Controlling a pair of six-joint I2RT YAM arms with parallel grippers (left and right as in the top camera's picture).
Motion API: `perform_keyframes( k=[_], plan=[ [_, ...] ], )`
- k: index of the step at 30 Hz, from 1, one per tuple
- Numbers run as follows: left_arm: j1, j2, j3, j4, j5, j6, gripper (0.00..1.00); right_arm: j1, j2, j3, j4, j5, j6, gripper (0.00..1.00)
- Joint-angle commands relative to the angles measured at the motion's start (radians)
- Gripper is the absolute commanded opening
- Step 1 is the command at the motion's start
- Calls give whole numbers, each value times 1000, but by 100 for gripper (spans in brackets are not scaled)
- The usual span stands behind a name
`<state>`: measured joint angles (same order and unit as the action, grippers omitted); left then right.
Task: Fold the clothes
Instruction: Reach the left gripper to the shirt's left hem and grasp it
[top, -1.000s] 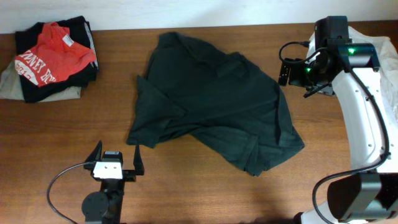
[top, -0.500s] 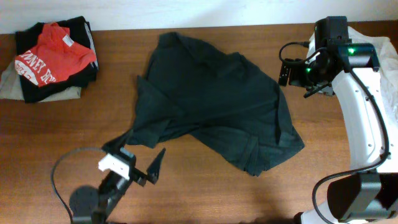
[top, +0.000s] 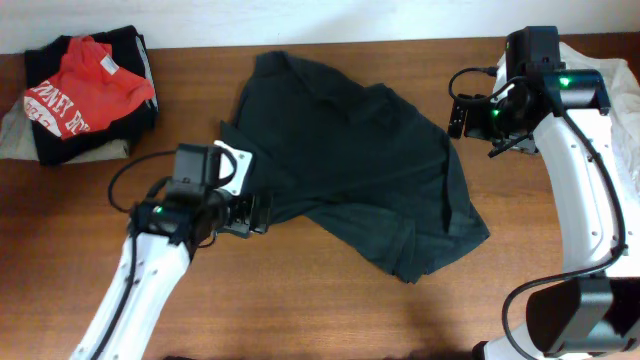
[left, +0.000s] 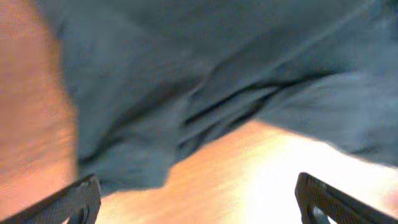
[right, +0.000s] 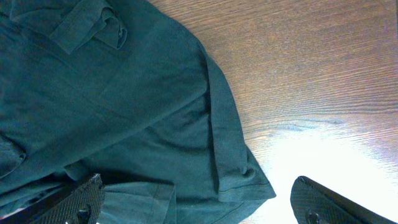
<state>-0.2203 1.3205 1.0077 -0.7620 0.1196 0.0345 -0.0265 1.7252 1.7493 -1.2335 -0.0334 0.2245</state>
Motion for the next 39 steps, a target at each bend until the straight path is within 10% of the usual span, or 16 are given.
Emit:
perform_keyframes(
  k=[1,39],
  plan=[
    [-4,109,12,-25,-157,15,99,0,1,3,-1,16,2,99],
    [-117,486,8,104,-327,11,46,0,1,3,-1,16,2,99]
  ],
)
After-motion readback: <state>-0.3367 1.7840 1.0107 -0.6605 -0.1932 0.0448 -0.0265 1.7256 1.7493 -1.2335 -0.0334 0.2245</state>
